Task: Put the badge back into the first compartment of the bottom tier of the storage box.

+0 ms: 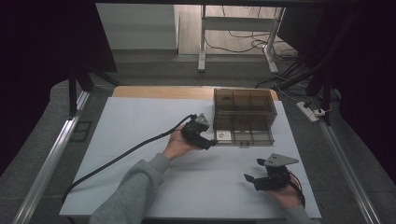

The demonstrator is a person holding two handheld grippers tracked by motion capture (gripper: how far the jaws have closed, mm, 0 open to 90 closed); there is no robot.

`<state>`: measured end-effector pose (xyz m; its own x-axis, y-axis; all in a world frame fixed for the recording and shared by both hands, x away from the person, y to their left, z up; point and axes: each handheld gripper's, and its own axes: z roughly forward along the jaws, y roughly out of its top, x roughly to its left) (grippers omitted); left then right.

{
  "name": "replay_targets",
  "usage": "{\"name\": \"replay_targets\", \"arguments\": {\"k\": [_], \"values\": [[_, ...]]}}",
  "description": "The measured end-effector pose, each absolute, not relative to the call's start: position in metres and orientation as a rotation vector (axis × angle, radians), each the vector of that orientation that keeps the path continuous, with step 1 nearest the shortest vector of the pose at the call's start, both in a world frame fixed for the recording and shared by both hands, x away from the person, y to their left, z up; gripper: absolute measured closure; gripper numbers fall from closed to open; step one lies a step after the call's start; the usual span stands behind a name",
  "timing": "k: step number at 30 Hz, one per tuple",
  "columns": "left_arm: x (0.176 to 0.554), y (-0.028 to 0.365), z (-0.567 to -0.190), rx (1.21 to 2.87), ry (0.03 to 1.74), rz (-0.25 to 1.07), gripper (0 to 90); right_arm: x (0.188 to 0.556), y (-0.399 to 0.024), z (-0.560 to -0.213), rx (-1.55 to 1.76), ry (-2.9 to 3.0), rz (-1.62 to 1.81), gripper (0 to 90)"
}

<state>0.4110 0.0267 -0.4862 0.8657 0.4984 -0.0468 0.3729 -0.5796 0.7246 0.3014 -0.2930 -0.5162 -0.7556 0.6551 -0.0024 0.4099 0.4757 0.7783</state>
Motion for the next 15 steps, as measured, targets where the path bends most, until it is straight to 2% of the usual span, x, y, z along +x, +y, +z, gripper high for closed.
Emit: {"name": "replay_targets", "arguments": {"k": [15], "values": [[0.382,0.066,-0.48,2.215,0.643,0.217,26.1,0.302,-0.294,-0.516,0.911,2.42,1.154,17.1]]}}
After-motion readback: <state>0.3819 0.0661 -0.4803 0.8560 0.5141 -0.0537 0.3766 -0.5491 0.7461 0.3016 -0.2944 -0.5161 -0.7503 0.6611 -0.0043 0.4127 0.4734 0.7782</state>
